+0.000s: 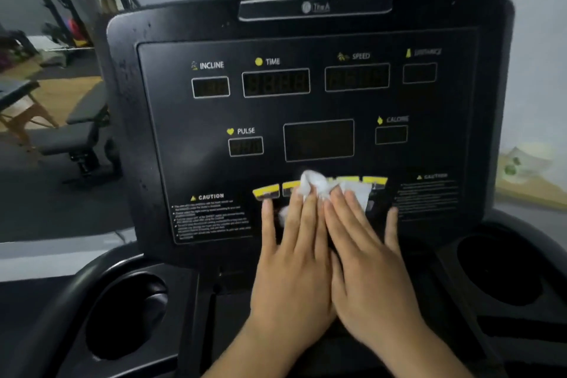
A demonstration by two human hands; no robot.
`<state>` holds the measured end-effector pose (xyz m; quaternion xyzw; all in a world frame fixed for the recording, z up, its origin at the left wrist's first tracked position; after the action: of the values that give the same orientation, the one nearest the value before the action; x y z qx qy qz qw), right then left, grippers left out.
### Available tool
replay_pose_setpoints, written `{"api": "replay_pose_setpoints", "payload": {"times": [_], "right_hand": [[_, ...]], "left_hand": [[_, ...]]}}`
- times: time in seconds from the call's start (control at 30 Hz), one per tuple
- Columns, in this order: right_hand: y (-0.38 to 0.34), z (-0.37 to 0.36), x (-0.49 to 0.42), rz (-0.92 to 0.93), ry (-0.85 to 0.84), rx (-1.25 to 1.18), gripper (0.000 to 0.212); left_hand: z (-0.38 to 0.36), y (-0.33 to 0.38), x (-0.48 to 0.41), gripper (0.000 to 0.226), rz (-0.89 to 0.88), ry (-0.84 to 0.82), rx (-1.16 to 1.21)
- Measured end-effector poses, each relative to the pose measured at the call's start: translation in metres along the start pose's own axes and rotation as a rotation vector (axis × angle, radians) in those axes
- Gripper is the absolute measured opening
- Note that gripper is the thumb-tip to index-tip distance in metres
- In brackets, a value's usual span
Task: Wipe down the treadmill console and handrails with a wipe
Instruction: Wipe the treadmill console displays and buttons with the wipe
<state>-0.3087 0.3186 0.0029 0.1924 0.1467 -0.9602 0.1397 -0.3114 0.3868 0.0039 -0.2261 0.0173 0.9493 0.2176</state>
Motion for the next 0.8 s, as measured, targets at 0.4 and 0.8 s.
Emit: {"api": "replay_pose_setpoints", "payload": {"times": [0.4, 0.8], "right_hand": [[0.034, 0.007, 0.004, -0.038, -0.022, 0.004, 0.059], [0.080, 0.021, 0.013, -0.083, -0.001, -0.001, 0.059]], "left_hand": [[-0.009, 0.030, -0.022, 0.072, -0.017, -0.019, -0.072], [-0.019, 0.072, -0.043, 0.072, -0.082, -0.008, -0.068]]}}
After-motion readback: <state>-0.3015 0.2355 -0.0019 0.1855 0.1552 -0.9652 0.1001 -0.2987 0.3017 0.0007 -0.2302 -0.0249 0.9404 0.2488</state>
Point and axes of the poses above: each hand's wrist, its own x-axis away from the middle knuckle, its own z-axis out of the back of the hand, y = z × x, the point moved 9 cm from there along -x, towards the middle knuckle
